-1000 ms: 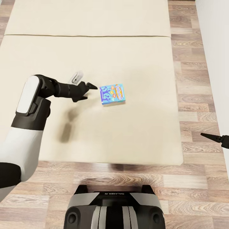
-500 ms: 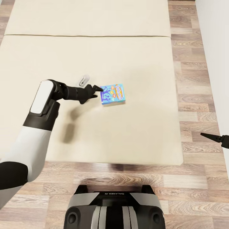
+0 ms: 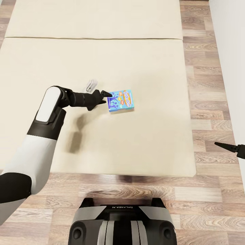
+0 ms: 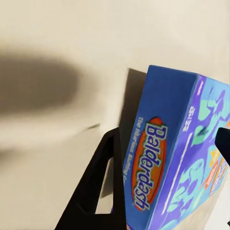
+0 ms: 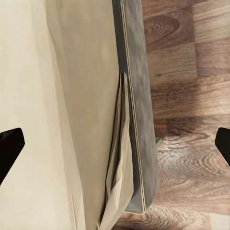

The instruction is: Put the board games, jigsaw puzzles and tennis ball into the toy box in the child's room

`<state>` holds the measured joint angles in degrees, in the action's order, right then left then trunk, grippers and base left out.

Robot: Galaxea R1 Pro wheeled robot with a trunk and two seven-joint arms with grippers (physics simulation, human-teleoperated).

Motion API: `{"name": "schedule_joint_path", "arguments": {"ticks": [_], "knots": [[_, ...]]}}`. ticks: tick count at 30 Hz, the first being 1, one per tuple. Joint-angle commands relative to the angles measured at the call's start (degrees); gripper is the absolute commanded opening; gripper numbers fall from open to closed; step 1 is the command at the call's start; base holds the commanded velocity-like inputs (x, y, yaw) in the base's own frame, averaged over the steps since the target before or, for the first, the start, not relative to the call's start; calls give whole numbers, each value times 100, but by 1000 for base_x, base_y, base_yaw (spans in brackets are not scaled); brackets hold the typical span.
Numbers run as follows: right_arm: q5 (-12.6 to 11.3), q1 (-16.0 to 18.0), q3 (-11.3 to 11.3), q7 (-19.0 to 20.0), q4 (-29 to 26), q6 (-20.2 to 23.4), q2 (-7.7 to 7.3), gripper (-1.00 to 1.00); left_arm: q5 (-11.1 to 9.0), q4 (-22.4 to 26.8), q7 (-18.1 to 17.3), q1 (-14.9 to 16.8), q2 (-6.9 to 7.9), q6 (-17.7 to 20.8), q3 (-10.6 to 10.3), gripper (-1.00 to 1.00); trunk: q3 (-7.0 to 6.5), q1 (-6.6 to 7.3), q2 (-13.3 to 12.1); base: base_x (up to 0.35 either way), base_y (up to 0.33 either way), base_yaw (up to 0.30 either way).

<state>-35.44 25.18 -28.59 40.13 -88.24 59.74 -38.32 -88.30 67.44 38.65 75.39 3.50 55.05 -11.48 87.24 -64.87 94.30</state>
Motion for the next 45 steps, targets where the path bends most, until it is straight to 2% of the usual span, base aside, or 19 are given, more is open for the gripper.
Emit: {"name": "schedule_joint_path", "arguments": {"ticks": [1, 10, 38, 45], "knots": [[28, 4, -6, 39, 0, 26, 0, 100, 53, -183, 58, 2, 4, 15, -13, 100, 3, -1, 1, 0, 0, -9], [28, 4, -6, 39, 0, 26, 0, 100, 66, -186, 40, 2, 2, 19, -12, 100, 3, -1, 1, 0, 0, -155], [28, -5, -6, 39, 0, 26, 0, 100, 68, -186, 38, 2, 2, 24, -12, 100, 3, -1, 1, 0, 0, -259], [27, -11, -2, 39, -5, 26, 13, 100, 67, -185, 38, 2, 8, 24, -8, 100, 3, -1, 1, 0, 0, -121]]}}
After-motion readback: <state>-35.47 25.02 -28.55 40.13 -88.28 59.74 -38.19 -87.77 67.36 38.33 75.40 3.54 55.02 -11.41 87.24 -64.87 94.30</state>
